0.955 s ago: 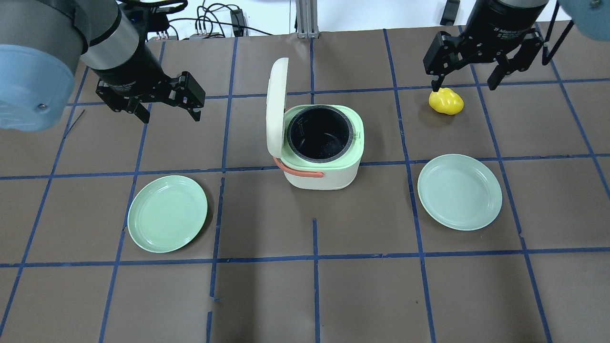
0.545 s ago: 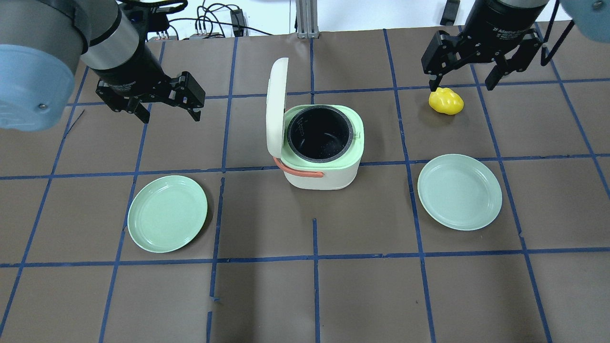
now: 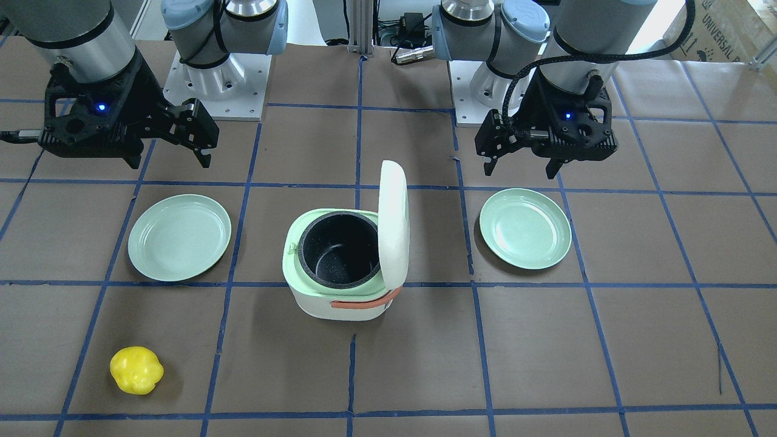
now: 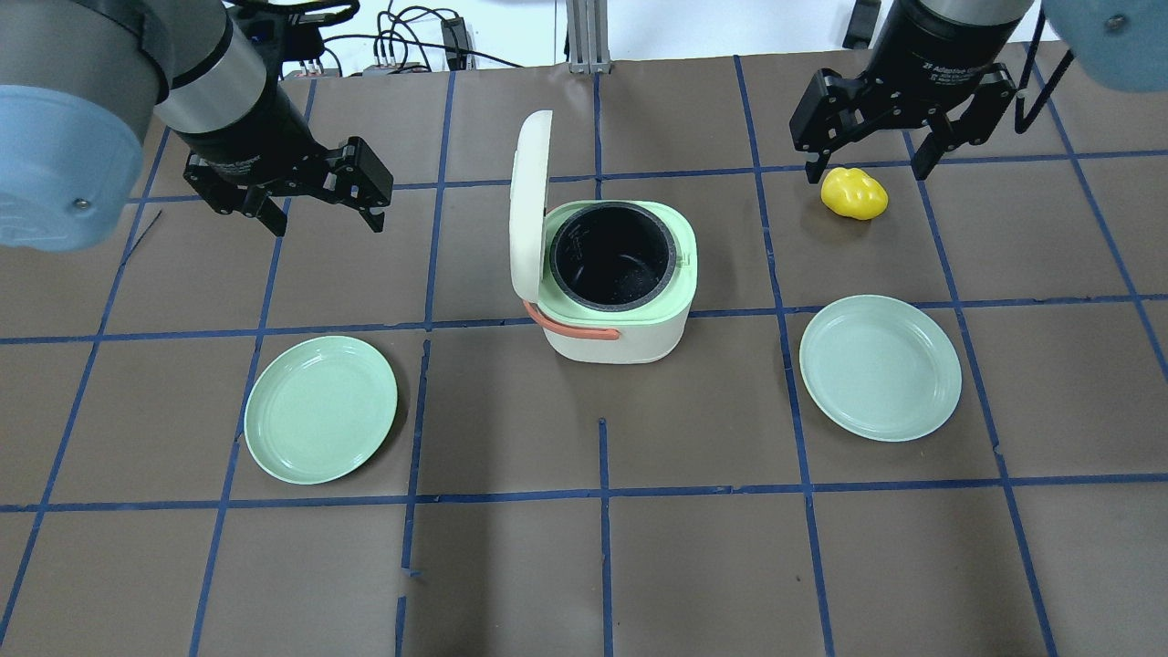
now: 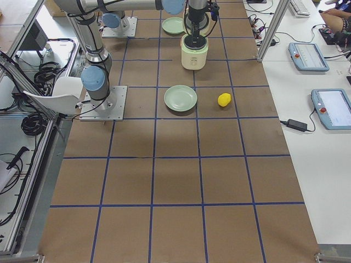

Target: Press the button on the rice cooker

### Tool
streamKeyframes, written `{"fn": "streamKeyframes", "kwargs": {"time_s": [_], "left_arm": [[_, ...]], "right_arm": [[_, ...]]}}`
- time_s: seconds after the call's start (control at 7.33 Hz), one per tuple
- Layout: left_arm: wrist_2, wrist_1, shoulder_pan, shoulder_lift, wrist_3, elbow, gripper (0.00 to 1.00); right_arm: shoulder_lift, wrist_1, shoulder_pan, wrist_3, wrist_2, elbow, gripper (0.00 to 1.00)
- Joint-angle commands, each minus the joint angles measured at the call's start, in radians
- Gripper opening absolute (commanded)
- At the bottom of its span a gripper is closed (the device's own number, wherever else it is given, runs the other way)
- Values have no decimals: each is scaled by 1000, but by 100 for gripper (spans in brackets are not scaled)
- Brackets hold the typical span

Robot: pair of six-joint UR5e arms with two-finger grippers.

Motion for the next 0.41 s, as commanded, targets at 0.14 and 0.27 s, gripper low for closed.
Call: {"fn": "streamKeyframes", "kwargs": {"time_s": [0.14, 0.27], "left_arm": [[1, 0, 0, 0, 0, 0, 100], [1, 0, 0, 0, 0, 0, 100]], "right_arm": [[3, -2, 1, 4, -1, 11, 100], [3, -3, 1, 4, 1, 13, 100]]}}
